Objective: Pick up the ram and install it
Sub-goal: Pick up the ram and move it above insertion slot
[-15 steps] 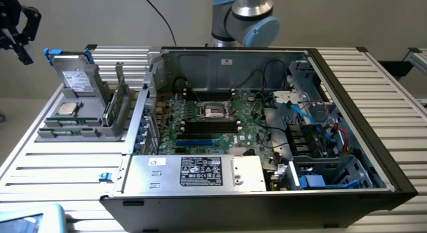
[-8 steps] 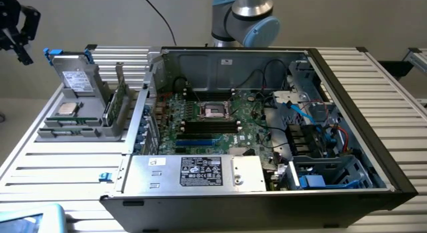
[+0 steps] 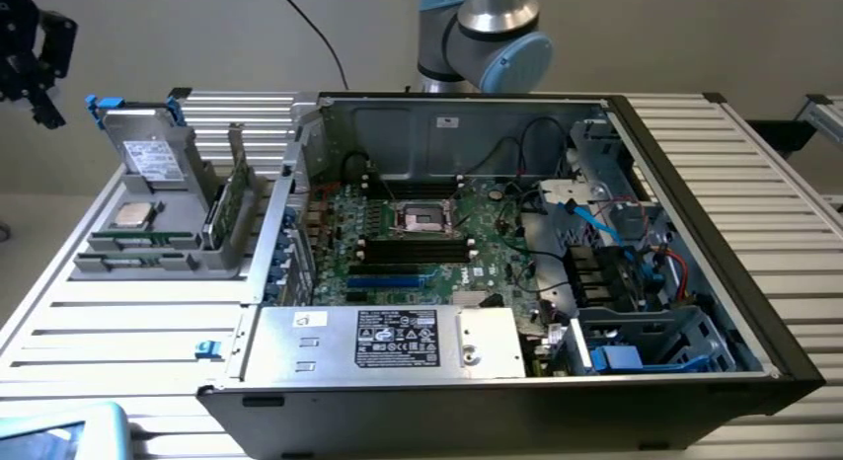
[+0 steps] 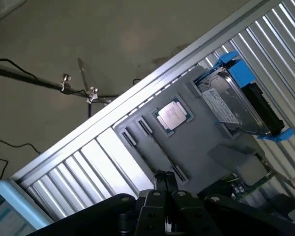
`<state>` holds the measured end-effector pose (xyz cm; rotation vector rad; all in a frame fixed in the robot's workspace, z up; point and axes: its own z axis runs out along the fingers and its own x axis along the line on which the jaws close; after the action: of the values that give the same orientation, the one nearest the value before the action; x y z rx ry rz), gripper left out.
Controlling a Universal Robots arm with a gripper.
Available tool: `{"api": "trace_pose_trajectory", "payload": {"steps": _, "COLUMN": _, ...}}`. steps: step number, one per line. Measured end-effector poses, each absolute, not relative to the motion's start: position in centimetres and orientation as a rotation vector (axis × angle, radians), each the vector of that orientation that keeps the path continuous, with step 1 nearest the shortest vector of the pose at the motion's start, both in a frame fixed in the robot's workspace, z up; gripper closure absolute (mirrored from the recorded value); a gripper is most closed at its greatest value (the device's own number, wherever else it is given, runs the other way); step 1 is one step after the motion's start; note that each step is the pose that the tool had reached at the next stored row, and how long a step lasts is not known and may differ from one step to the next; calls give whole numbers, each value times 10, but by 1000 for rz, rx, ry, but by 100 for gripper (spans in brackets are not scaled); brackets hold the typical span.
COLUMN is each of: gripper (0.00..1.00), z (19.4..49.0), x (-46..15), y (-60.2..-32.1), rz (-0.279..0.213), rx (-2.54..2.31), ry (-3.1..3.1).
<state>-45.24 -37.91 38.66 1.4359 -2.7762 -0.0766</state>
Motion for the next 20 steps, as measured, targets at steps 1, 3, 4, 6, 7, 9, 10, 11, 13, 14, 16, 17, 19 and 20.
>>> {"api": "trace_pose_trajectory", "payload": {"steps": 1, "gripper": 89, "z": 387, "x": -452, "y": -379, "rz": -76, "rx": 1461, "ry": -2763}}
{"api": "trace_pose_trajectory", "payload": {"steps": 3, "gripper": 89, "z": 387, "x": -452, "y": -379, "rz": -76, "rx": 1512, "ry": -2734}}
{"api": "trace_pose_trajectory", "payload": {"steps": 4, "gripper": 89, "z": 386, "x": -452, "y": -379, "rz": -76, "rx": 1536, "ry": -2720}}
{"api": "trace_pose_trajectory", "payload": {"steps": 6, "gripper": 89, "z": 386, "x": -452, "y": -379, "rz": -75, "rx": 1584, "ry": -2692}}
{"api": "trace_pose_trajectory", "payload": {"steps": 7, "gripper": 89, "z": 386, "x": -452, "y": -379, "rz": -75, "rx": 1608, "ry": -2677}}
{"api": "trace_pose_trajectory", "payload": {"steps": 9, "gripper": 89, "z": 386, "x": -452, "y": -379, "rz": -74, "rx": 1656, "ry": -2646}}
{"api": "trace_pose_trajectory", "payload": {"steps": 10, "gripper": 89, "z": 386, "x": -452, "y": -379, "rz": -74, "rx": 1680, "ry": -2631}}
{"api": "trace_pose_trajectory", "payload": {"steps": 11, "gripper": 89, "z": 386, "x": -452, "y": -379, "rz": -74, "rx": 1703, "ry": -2615}}
{"api": "trace_pose_trajectory", "payload": {"steps": 13, "gripper": 89, "z": 386, "x": -452, "y": -379, "rz": -73, "rx": 1751, "ry": -2582}}
{"api": "trace_pose_trajectory", "payload": {"steps": 14, "gripper": 89, "z": 386, "x": -452, "y": -379, "rz": -73, "rx": 1774, "ry": -2566}}
{"api": "trace_pose_trajectory", "payload": {"steps": 16, "gripper": 89, "z": 386, "x": -452, "y": -379, "rz": -72, "rx": 1819, "ry": -2533}}
{"api": "trace_pose_trajectory", "payload": {"steps": 17, "gripper": 89, "z": 386, "x": -452, "y": -379, "rz": -72, "rx": 1842, "ry": -2516}}
{"api": "trace_pose_trajectory", "payload": {"steps": 19, "gripper": 89, "z": 386, "x": -452, "y": -379, "rz": -71, "rx": 1888, "ry": -2481}}
{"api": "trace_pose_trajectory", "payload": {"steps": 20, "gripper": 89, "z": 386, "x": -452, "y": -379, "rz": -71, "rx": 1910, "ry": -2463}}
